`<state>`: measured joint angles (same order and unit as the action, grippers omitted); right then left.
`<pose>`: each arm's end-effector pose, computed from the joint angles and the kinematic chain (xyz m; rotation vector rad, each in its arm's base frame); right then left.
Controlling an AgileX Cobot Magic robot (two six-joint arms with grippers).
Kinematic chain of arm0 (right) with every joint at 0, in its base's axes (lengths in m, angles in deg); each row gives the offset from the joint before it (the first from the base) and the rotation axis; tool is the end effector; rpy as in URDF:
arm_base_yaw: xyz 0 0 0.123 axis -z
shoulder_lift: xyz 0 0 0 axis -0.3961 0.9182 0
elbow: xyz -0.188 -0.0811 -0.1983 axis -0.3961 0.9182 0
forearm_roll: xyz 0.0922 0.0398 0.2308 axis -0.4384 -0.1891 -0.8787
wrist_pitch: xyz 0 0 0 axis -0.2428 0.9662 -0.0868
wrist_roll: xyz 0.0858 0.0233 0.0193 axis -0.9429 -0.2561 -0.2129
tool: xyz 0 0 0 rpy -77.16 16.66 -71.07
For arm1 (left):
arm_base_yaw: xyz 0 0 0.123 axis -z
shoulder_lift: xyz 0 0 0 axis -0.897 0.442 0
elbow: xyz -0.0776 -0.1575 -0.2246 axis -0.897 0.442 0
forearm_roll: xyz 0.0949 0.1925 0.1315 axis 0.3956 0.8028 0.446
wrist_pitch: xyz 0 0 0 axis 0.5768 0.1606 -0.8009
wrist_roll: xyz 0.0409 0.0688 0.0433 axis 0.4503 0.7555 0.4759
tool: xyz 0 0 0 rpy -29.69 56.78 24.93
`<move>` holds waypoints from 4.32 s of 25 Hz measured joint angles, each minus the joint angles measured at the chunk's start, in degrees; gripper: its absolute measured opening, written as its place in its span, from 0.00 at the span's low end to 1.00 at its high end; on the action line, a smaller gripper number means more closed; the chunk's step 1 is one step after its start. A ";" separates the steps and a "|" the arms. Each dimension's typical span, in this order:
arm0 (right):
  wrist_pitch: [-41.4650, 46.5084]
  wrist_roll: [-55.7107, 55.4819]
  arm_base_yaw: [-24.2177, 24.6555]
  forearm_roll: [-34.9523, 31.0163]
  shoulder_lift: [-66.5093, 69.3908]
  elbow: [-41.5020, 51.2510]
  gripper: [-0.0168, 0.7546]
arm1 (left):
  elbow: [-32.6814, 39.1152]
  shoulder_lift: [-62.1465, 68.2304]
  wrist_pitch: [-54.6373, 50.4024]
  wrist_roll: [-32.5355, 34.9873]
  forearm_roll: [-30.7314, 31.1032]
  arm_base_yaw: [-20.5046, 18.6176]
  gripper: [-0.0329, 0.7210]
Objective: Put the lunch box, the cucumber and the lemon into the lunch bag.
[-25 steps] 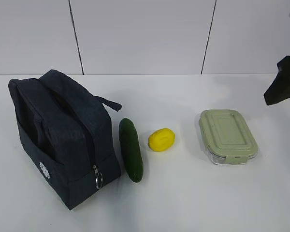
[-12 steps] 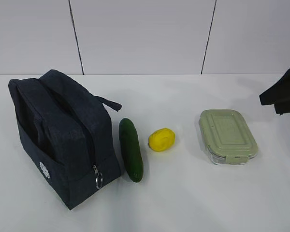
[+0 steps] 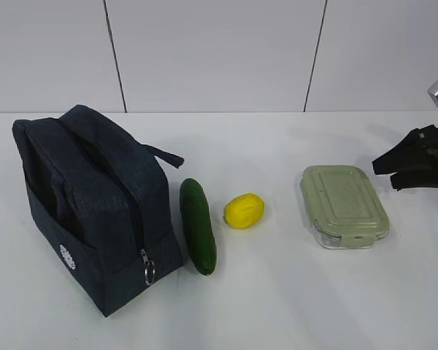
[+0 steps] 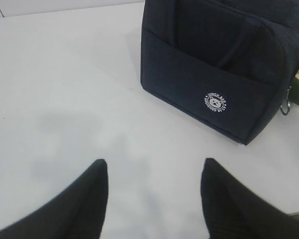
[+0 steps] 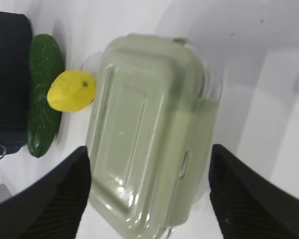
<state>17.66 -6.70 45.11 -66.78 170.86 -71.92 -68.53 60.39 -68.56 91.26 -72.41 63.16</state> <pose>0.3813 -0.0771 0.1579 -0.2016 2.5440 1.0713 -0.0094 -0.0128 0.2812 0.1427 2.0710 -0.0987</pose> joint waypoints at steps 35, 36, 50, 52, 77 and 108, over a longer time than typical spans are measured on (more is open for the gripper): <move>0.00 6.45 -2.51 -5.12 9.52 -2.65 0.78 | 0.00 0.00 0.00 0.00 0.00 0.00 0.62; 0.00 6.45 -2.62 -5.12 9.78 -2.76 0.78 | 0.00 0.00 0.00 0.00 0.00 0.00 0.62; 0.82 6.22 -3.20 -6.51 10.47 -2.87 0.54 | 0.00 0.00 0.00 0.00 0.00 0.00 0.62; 0.82 6.22 -3.20 -6.51 10.47 -2.87 0.54 | 0.00 0.00 0.00 0.00 0.00 0.00 0.62; 0.37 6.18 -3.24 -8.37 10.69 -2.87 0.54 | 0.00 0.00 0.00 0.00 0.00 0.00 0.62; -1.75 -4.00 -3.24 -8.58 6.79 -2.87 0.53 | 0.00 0.00 0.00 0.00 0.00 0.00 0.62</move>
<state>15.91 -10.70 41.87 -75.36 177.65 -74.79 -68.53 60.39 -68.56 91.26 -72.41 63.16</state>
